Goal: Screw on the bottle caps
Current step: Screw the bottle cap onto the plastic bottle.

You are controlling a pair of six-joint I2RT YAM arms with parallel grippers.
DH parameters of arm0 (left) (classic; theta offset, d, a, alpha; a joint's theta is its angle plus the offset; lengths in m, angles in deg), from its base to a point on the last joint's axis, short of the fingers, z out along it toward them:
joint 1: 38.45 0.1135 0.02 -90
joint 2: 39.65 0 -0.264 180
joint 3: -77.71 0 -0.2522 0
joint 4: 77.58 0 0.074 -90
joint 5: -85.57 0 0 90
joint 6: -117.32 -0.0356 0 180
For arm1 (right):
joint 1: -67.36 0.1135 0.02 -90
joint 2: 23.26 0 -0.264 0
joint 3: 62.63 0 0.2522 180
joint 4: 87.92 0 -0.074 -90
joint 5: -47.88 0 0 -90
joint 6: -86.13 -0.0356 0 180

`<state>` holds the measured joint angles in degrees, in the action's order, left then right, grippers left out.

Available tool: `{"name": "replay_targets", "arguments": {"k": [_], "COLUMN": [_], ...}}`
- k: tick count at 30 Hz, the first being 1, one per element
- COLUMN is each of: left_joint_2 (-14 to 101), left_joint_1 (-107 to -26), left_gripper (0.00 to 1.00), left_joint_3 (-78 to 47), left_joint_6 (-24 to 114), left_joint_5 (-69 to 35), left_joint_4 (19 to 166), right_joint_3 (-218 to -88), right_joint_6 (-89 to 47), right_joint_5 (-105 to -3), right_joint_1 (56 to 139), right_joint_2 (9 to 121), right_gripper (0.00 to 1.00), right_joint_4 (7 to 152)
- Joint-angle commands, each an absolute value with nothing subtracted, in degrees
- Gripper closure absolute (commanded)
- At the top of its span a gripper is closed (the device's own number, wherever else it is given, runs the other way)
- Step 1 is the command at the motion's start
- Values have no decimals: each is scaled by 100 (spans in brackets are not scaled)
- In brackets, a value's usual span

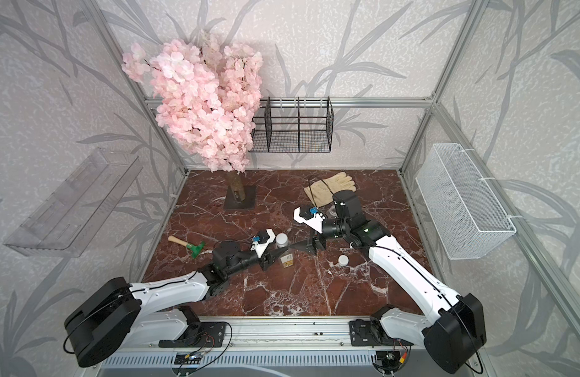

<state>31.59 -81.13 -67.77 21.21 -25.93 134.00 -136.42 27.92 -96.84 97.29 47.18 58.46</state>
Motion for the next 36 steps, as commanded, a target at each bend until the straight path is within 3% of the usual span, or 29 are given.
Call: {"name": "replay_targets", "arguments": {"k": [1,20,36], "left_joint_2": [3307,3510,3523], "left_joint_1": [-8108,-8104,-8091], "left_gripper": [100,100,100], "left_joint_3": [-6759,-6647,-6664], "left_joint_6": [1891,1816,1835], "left_joint_5": [-3230,-3387,-3348], "left_joint_4": [12584,12501,12513], "right_joint_3": [-14048,-14071,-13986], "right_joint_6": [4122,4738,4711], "right_joint_5": [-10521,-9873,-9714], "right_joint_1": [9716,10034,10146], "right_joint_2": [5152,6116,6209], "right_gripper": [19,28,59], "right_joint_4": [4701,5131,5327]}}
